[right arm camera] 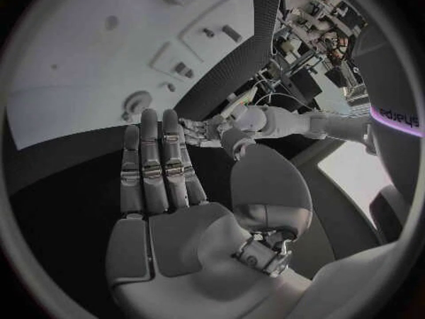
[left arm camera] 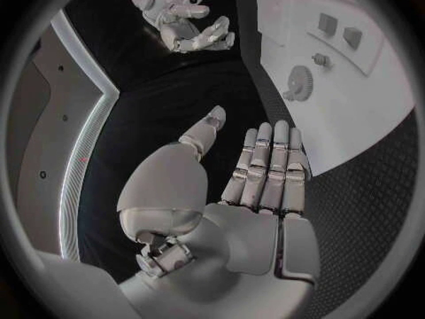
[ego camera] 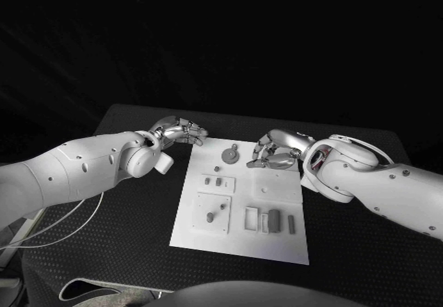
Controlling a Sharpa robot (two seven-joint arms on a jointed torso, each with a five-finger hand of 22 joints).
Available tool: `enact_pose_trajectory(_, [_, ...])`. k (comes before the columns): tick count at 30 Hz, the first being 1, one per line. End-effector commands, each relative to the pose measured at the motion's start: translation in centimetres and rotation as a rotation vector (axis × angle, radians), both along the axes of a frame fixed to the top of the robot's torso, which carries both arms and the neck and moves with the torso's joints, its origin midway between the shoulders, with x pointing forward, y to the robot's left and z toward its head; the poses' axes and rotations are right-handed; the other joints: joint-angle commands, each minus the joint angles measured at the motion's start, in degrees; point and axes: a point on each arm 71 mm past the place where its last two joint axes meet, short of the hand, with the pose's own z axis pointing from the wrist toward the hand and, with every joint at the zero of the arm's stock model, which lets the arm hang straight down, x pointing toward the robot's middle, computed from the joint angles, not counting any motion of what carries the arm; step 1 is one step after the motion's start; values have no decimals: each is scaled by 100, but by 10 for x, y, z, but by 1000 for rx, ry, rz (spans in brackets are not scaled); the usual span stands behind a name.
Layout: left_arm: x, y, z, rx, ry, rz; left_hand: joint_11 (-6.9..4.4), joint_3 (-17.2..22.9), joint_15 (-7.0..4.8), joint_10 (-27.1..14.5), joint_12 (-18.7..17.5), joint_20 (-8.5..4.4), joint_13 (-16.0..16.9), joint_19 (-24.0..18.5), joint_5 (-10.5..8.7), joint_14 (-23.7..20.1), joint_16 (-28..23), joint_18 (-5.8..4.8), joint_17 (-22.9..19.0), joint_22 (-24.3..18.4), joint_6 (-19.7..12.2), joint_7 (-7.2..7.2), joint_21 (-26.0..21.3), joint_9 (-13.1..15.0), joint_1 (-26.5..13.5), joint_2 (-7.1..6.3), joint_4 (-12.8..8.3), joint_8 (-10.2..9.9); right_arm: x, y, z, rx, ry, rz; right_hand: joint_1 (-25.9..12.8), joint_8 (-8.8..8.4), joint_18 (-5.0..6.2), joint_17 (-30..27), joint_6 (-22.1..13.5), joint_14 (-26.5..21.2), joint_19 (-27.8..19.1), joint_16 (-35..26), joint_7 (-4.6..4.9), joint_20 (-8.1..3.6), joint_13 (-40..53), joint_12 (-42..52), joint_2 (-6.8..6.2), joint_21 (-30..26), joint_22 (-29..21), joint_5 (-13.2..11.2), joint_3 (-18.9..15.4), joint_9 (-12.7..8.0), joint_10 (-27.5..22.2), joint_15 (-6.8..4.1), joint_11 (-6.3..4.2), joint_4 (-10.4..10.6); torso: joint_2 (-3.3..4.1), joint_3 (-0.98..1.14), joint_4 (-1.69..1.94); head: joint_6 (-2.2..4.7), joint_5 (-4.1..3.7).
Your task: Assemble the parts on the task board
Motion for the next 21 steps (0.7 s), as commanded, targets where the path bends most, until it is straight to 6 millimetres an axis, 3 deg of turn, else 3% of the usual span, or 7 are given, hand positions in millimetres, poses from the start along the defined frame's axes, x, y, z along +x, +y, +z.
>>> enact_pose_trajectory(1, [1,-3,2,-28,-13,-4,-13,6,16,29,40,-1,8,9,-23,28,-29,-43,25,-12,-16,-1,22,-5,-139,20,57,17,-9,-18,-26,-68,453,-94,-356,-11,142,384,-60,353,400,486,-86,-33,399,409,-158,129,93,7,-61,37,356,-215,-104,332,8,5,-27,20,-108])
enact_pose_trajectory(3, [1,-4,2,-29,-15,-5,-14,7,15,31,42,-1,8,10,-20,30,-32,-43,31,-14,-13,-1,22,-5,-160,26,62,18,-12,-23,-29,-58,465,-114,-353,-37,202,1495,-70,100,666,1598,-142,-66,1548,1440,-189,271,159,32,-62,124,41,-383,-136,448,12,13,-49,34,-106])
enact_pose_trajectory(6, [1,-4,2,-29,-16,-6,-15,8,15,34,44,-2,9,11,-20,31,-35,-43,37,-17,-9,-3,22,-5,-179,31,65,21,-15,-33,-30,-77,430,-135,-367,11,204,2182,34,115,1009,2578,-189,-233,2845,2773,-210,652,171,45,-131,253,-411,-552,-224,500,17,35,-73,42,-113])
enact_pose_trajectory(7, [1,-3,2,-29,-15,-6,-15,8,15,34,44,-2,9,11,-20,31,-36,-43,39,-18,-9,-3,22,-6,-184,32,66,21,-16,-36,-31,-75,435,-143,-410,34,197,2553,70,159,1217,3222,-229,-350,3622,3630,-356,985,155,108,-153,344,-694,-680,-243,578,17,44,-82,42,-109])
enact_pose_trajectory(13, [1,-3,1,-31,-12,-11,-15,26,14,29,42,-4,7,10,-15,28,-45,-43,49,-22,-14,-3,21,-8,-201,62,68,20,-28,-59,-45,-196,541,-165,-514,203,208,2789,358,181,1330,4200,-334,-545,4522,4788,-13,1793,180,4,-123,627,-937,-824,-359,808,9,47,-91,36,-261])
enact_pose_trajectory(16, [1,0,1,-28,-11,-5,-12,32,17,24,40,-1,6,5,-15,23,-54,-43,55,-25,-16,-2,19,-10,-224,78,74,19,-36,-66,-55,-241,575,-174,-606,221,208,2737,398,92,1222,4550,-356,-612,4692,5054,129,2170,172,9,-234,758,-1026,-866,-394,757,2,38,-95,26,-276])
enact_pose_trajectory(21, [1,1,-1,-26,1,-9,-7,36,23,8,32,5,2,-9,-14,7,-72,-43,64,-32,-34,5,14,-16,-260,81,74,10,-42,-63,-61,-290,550,-175,-662,171,208,2556,379,-34,1038,4810,-362,-624,4710,5176,168,2532,159,5,-234,912,-1079,-872,-390,650,13,65,-119,24,-290])
